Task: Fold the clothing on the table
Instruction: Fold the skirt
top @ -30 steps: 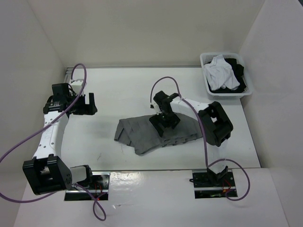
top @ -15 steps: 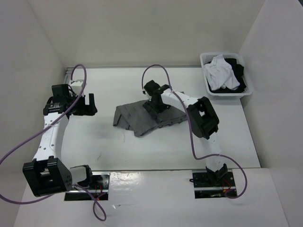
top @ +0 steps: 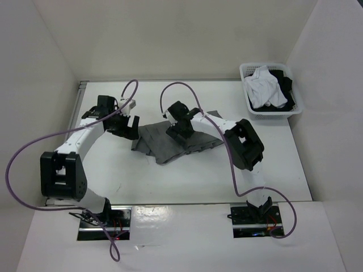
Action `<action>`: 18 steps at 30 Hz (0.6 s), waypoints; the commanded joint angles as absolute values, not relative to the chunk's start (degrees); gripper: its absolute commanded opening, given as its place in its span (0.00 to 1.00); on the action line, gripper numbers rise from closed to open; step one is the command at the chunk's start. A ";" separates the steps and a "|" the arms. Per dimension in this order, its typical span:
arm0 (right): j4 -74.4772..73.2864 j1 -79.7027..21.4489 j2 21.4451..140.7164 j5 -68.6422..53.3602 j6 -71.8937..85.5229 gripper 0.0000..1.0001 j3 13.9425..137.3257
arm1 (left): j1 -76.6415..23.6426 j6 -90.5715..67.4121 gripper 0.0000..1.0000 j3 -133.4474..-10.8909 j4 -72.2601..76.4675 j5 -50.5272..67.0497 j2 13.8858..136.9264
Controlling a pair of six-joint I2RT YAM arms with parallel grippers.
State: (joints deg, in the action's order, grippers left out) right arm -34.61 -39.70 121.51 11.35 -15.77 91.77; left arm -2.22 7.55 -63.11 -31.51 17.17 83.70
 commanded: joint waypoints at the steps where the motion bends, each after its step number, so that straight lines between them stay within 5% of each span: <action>1: -34.36 -40.87 118.84 8.36 -16.62 0.99 88.68 | -2.29 8.62 1.00 -67.58 -29.18 18.63 87.62; 18: -34.54 -40.35 105.66 3.88 -20.39 0.99 79.80 | -2.81 16.34 0.97 -69.60 -29.97 23.72 95.07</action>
State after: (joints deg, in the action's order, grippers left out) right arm -35.22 -40.25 112.12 6.79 -18.85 80.49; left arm -2.46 11.92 -67.31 -29.36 20.49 90.78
